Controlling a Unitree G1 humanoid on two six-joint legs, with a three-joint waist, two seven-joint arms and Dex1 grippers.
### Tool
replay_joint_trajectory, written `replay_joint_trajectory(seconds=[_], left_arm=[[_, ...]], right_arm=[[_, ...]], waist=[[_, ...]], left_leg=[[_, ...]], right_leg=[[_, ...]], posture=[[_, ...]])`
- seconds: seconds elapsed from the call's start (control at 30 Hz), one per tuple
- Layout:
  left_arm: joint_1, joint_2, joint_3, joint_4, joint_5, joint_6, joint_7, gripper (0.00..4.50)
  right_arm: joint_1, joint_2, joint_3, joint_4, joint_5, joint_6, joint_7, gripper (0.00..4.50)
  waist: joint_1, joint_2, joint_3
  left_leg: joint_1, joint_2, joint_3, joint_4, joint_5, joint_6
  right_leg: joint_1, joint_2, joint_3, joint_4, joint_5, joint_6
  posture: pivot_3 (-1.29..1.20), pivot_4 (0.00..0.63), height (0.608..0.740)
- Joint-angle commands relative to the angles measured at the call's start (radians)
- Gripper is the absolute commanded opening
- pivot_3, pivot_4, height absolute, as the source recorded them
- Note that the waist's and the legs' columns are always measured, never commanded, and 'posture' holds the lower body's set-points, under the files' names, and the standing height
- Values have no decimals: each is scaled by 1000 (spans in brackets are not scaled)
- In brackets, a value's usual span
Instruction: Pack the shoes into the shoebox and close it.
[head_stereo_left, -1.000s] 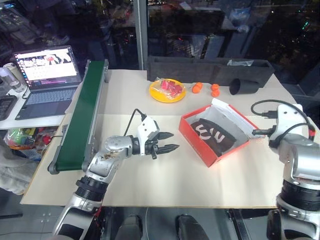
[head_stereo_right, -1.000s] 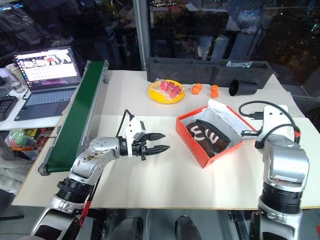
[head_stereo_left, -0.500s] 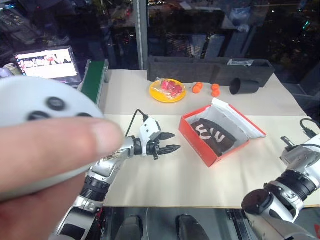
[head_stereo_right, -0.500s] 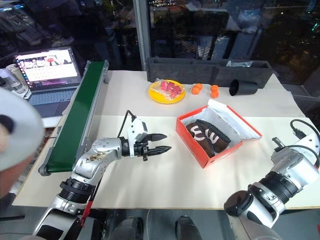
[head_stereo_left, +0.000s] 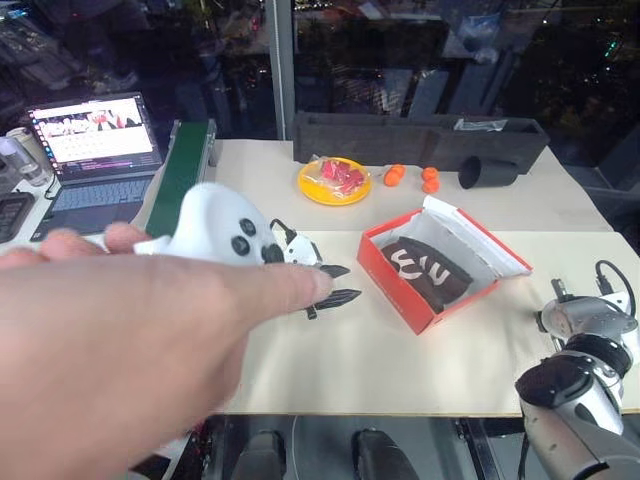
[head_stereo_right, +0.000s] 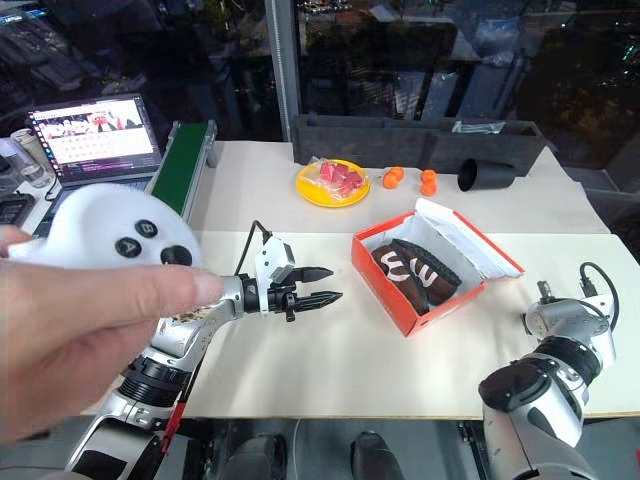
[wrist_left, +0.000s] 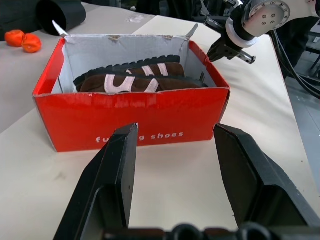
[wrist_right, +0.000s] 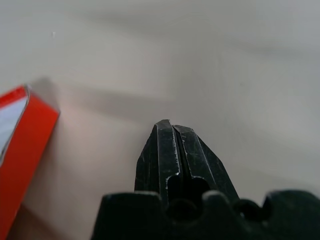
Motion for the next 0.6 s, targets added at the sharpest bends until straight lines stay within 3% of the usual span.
replay_joint_trajectory(seconds=[0.03,0.6], left_arm=[[-6,-14,2,-20,2,-14,9,2530],[-29,-29,11,10,18,-27,6,2530]], right_arm=[[-50,-28,25,107,84,-51,33,33],[-80,-107,156,427,197,-212,270,33]], waist=[[-10,0,0],[-26,-1,1]], left_leg=[[0,0,0,0,0,0],[6,0,0,0,0,0]], right_leg=[[0,0,0,0,0,0],[7,1,0,-2,0,1]], posture=[[0,150,714],[0,150,714]])
